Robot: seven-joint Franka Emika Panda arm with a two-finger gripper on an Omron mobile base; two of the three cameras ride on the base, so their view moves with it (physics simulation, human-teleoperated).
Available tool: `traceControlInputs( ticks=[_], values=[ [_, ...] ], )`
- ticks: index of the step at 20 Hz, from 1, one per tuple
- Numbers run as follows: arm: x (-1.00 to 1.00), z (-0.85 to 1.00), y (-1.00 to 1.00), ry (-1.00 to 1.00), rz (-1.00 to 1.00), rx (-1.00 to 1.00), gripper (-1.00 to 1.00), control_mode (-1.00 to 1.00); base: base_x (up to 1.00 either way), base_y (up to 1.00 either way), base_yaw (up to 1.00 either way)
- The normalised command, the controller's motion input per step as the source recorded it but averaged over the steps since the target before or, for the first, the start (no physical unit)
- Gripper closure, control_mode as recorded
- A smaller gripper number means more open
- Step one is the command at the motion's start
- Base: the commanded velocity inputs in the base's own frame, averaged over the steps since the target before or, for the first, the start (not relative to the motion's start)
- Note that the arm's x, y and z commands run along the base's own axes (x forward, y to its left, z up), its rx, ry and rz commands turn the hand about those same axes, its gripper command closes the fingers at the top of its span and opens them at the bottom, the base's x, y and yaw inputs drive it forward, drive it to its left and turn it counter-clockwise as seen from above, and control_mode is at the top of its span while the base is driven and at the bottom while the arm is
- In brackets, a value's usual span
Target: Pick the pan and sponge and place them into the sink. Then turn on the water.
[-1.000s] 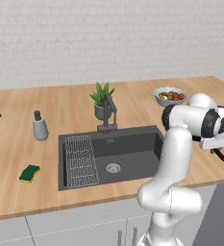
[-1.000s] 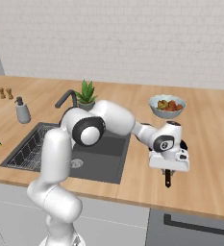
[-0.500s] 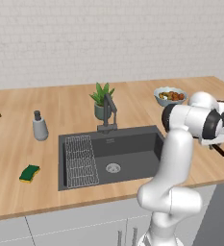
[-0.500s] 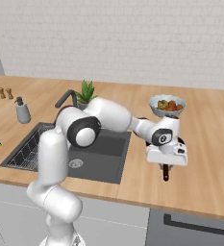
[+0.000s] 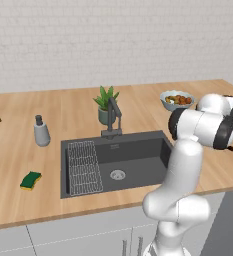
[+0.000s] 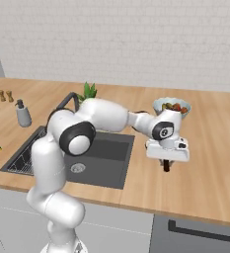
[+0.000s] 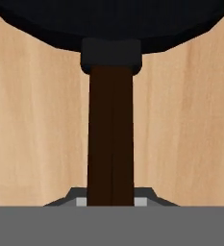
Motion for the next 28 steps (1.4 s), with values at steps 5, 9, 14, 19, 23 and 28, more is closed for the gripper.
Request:
traceControlInputs(
  ticks=[5,9,14,19,23,28],
  values=[
    [-0.06,0.44,0.25,-0.07,0.0,0.0,1.0,-1.0,0.0,0.0,0.0],
    [-0.07,0.41,0.28,-0.15,0.03,0.0,1.0,-1.0,0.0,0.0,0.0],
    [-0.08,0.46,0.25,-0.22,0.06,0.0,1.0,-1.0,0.0,0.0,0.0],
    [-0.09,0.45,0.21,-0.24,0.08,0.0,1.0,-1.0,0.0,0.0,0.0],
    [-0.05,0.26,0.3,-0.24,0.11,0.0,1.0,-1.0,0.0,0.0,0.0],
    [-0.03,0.05,0.42,-0.22,0.18,0.0,1.0,-1.0,0.0,0.0,0.0]
  ],
)
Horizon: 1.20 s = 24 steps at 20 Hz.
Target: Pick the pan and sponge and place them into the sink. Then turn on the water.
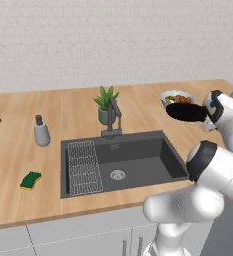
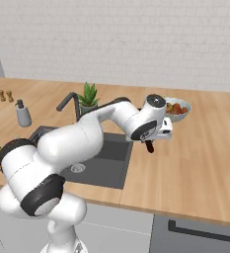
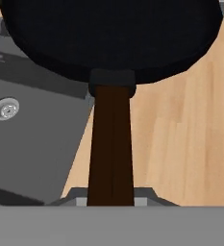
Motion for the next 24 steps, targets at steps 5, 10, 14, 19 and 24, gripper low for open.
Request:
traceControlInputs(
  ticks=[5,10,14,19,24],
  values=[
    [-0.04,0.0,0.59,-0.18,0.27,-0.05,1.0,-1.0,0.0,0.0,0.0],
    [-0.1,-0.04,0.45,0.0,0.27,-0.16,1.0,-1.0,0.0,0.0,0.0],
    [-0.04,-0.23,0.44,0.06,0.17,-0.18,1.0,-1.0,0.0,0.0,0.0],
    [0.0,-0.32,0.55,0.16,0.21,-0.21,1.0,-1.0,0.0,0.0,0.0],
    [0.15,-0.3,0.59,0.33,0.11,-0.23,1.0,-1.0,0.0,0.0,0.0]
  ],
)
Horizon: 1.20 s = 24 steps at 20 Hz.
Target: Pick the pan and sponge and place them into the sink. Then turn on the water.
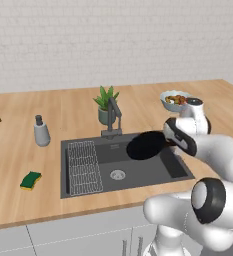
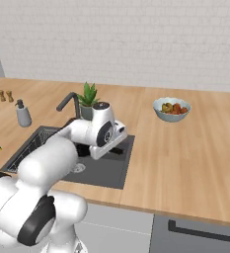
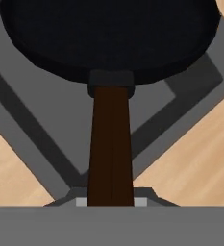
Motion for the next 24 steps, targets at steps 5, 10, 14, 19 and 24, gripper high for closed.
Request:
traceControlInputs(
  ticks=[5,10,14,19,24],
  values=[
    [0.24,-0.31,0.43,0.2,0.01,-0.14,1.0,-1.0,0.0,0.0,0.0],
    [0.26,-0.24,0.26,0.17,0.02,-0.03,1.0,-1.0,0.0,0.0,0.0],
    [0.29,-0.24,0.24,0.17,0.03,0.0,1.0,-1.0,0.0,0.0,0.0],
    [0.27,-0.28,0.16,0.09,0.03,0.0,1.0,-1.0,0.0,0.0,0.0],
    [0.13,-0.29,0.14,0.0,0.04,0.0,1.0,-1.0,0.0,0.0,0.0]
  ],
)
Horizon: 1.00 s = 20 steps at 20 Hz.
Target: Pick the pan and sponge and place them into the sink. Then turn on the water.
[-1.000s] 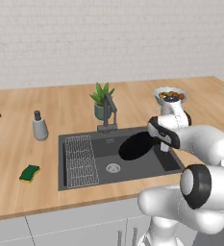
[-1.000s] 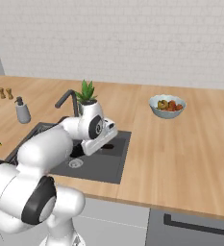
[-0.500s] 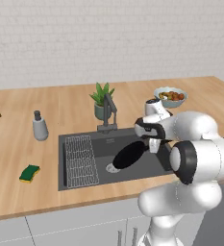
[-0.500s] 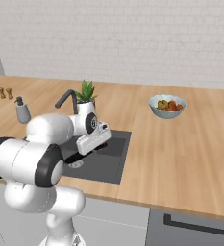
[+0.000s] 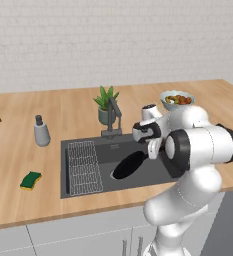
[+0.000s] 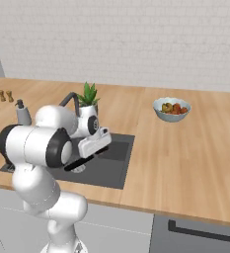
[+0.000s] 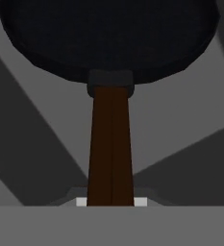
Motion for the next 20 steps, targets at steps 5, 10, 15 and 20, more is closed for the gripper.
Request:
traceControlInputs(
  ticks=[5,10,15,20],
  values=[
    [0.09,-0.33,0.17,0.0,0.04,0.0,1.0,-1.0,0.0,0.0,0.0],
    [0.08,-0.33,0.1,0.0,0.03,0.0,1.0,-1.0,0.0,0.0,0.0],
    [0.03,-0.38,0.04,0.0,0.03,0.0,1.0,-1.0,0.0,0.0,0.0],
    [0.03,-0.42,0.12,-0.02,0.06,0.0,1.0,-1.0,0.0,0.0,0.0]
  ],
)
